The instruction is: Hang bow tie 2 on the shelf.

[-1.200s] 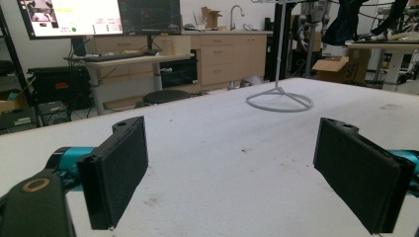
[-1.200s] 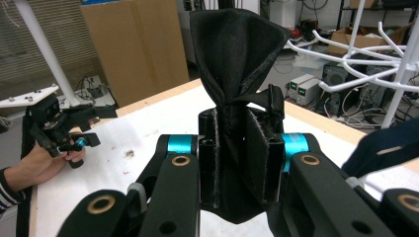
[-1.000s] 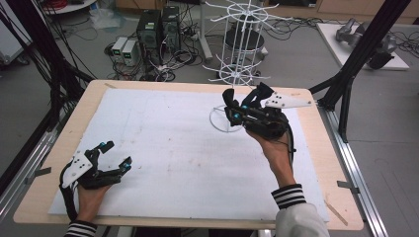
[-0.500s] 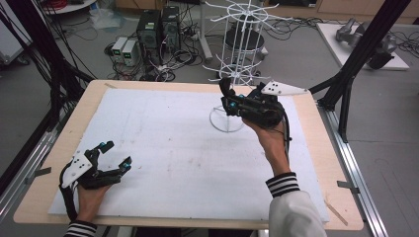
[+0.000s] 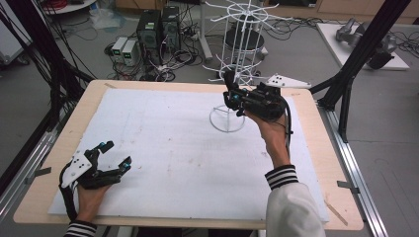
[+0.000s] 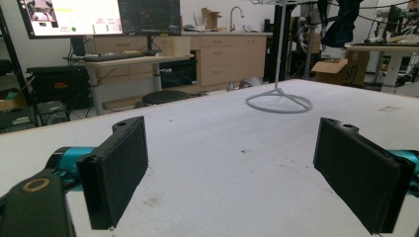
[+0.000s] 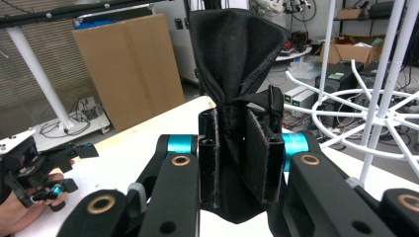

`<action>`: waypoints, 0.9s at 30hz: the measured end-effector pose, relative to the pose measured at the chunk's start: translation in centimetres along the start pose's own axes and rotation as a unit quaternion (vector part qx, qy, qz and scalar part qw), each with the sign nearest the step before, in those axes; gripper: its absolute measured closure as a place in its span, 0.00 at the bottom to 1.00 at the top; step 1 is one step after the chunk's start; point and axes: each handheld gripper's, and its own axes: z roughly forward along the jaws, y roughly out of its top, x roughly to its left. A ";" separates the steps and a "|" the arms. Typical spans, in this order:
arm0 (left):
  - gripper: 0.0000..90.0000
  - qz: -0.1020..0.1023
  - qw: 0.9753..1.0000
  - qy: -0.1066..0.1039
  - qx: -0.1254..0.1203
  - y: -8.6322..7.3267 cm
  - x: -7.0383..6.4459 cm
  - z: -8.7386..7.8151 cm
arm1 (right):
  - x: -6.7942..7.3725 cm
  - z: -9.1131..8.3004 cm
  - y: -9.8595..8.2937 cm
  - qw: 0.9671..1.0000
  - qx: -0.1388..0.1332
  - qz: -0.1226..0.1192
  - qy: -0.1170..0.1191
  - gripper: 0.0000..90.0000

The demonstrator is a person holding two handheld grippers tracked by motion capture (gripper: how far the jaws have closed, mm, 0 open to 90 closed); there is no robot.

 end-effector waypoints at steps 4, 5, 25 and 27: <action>0.15 0.001 1.000 0.000 0.000 0.0 0.0 0.0 | -0.3 0.2 0.2 1.000 -0.002 0.000 -0.005 0.85; 0.15 0.001 1.000 -0.001 0.001 0.0 0.0 0.0 | -0.3 0.2 0.2 1.000 -0.002 0.004 -0.004 0.85; 0.15 0.001 1.000 0.000 0.000 0.0 0.0 0.0 | -0.5 0.9 0.1 1.000 -0.004 0.007 -0.004 0.85; 0.15 0.001 1.000 -0.001 0.001 0.0 0.0 0.0 | -0.6 0.9 0.1 1.000 -0.004 0.010 -0.008 0.85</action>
